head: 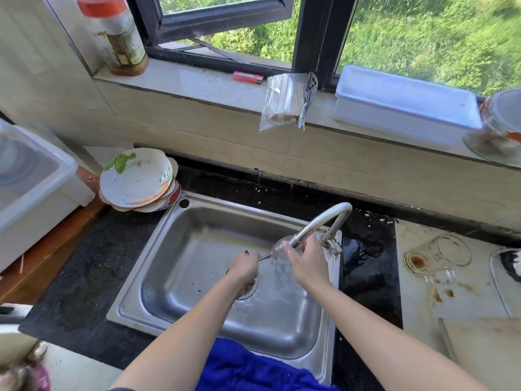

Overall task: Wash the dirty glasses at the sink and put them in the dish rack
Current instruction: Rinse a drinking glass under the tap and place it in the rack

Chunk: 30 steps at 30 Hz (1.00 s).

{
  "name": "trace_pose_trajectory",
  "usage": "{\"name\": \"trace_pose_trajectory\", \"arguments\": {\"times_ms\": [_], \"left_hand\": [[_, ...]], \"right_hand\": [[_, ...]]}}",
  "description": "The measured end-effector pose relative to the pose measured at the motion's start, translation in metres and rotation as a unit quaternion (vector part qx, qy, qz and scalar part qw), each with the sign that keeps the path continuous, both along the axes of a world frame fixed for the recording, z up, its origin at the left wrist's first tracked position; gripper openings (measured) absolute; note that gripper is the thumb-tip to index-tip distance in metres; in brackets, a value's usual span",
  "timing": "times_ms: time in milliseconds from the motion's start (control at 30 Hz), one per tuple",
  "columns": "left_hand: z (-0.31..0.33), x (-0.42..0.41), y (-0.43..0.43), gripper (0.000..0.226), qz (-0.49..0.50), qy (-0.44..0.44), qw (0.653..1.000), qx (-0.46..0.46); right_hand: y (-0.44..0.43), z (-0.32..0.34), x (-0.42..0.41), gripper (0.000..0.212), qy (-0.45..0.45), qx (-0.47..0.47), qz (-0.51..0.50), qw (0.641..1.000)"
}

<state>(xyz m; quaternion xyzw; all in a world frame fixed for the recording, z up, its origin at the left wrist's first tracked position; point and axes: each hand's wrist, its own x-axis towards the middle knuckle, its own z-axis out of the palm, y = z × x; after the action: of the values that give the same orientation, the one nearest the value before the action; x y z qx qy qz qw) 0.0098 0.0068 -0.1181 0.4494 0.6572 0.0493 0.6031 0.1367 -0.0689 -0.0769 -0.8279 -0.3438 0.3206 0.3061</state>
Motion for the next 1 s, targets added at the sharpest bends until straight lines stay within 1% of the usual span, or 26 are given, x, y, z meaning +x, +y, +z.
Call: {"name": "trace_pose_trajectory", "arguments": {"times_ms": [67,100,133,167,200,233,267,300,367,400,433,500,600,667,733,833,867,900,967,1000], "left_hand": [[0.009,0.000,-0.001,0.020,-0.014,0.041,0.997,0.058],[0.014,-0.003,-0.001,0.021,-0.026,0.063,0.993,0.094],[0.020,-0.007,-0.001,0.022,-0.042,0.086,0.987,0.130],[0.026,-0.011,-0.002,0.023,-0.063,0.109,0.979,0.162],[0.031,-0.014,-0.004,0.024,-0.083,0.128,0.970,0.188],[0.036,-0.016,-0.005,0.025,-0.094,0.141,0.964,0.204],[0.039,-0.017,-0.006,0.025,-0.097,0.148,0.961,0.210],[0.041,-0.018,-0.007,0.026,-0.095,0.149,0.961,0.211],[0.042,-0.019,-0.007,0.029,-0.091,0.151,0.961,0.214],[0.044,-0.019,-0.009,0.030,-0.098,0.158,0.957,0.224],[0.047,-0.018,-0.010,0.030,-0.108,0.166,0.951,0.239],[0.051,-0.016,-0.012,0.029,-0.124,0.174,0.939,0.270],[0.054,-0.017,-0.011,0.027,-0.152,0.165,0.922,0.316],[0.055,-0.024,-0.010,0.026,-0.184,0.142,0.908,0.349],[0.056,-0.030,-0.009,0.024,-0.207,0.114,0.895,0.379],[0.056,-0.032,-0.006,0.026,-0.236,0.098,0.879,0.404],[0.055,-0.033,-0.005,0.027,-0.239,0.097,0.877,0.404],[0.055,-0.033,-0.005,0.027,-0.236,0.095,0.880,0.402],[0.051,-0.034,-0.006,0.027,-0.189,0.080,0.901,0.383],[0.048,-0.034,-0.006,0.026,-0.158,0.071,0.918,0.358]], "right_hand": [[0.004,0.002,-0.010,0.041,-0.084,-0.018,0.064,0.994],[0.005,-0.001,-0.010,0.045,-0.108,-0.020,0.090,0.990],[0.006,-0.004,-0.007,0.042,-0.115,-0.011,0.090,0.989],[0.009,-0.005,-0.002,0.038,-0.090,-0.012,0.068,0.994],[0.011,-0.007,0.003,0.042,-0.092,-0.035,0.058,0.993],[0.013,-0.010,0.005,0.051,-0.095,-0.057,0.053,0.992],[0.014,-0.011,0.001,0.059,-0.127,-0.060,0.083,0.987],[0.014,-0.012,-0.007,0.064,-0.131,-0.053,0.119,0.983],[0.013,-0.016,-0.014,0.062,-0.138,-0.028,0.190,0.972],[0.014,-0.011,-0.013,0.057,-0.099,-0.030,0.182,0.978],[0.016,-0.007,-0.009,0.052,-0.062,-0.049,0.154,0.985],[0.020,-0.004,-0.009,0.049,-0.067,-0.061,0.115,0.989],[0.022,0.001,-0.018,0.049,-0.044,-0.049,0.161,0.985],[0.026,0.003,-0.004,0.044,0.028,-0.087,0.160,0.983],[0.033,0.004,0.010,0.045,0.051,-0.127,0.174,0.975],[0.042,0.007,0.007,0.045,0.077,-0.165,0.267,0.946],[0.042,0.008,0.006,0.044,0.098,-0.158,0.283,0.941],[0.041,0.012,0.007,0.043,0.132,-0.153,0.270,0.941],[0.037,0.016,0.017,0.032,0.211,-0.150,0.206,0.944],[0.033,0.016,0.022,0.031,0.252,-0.152,0.171,0.941]]}}
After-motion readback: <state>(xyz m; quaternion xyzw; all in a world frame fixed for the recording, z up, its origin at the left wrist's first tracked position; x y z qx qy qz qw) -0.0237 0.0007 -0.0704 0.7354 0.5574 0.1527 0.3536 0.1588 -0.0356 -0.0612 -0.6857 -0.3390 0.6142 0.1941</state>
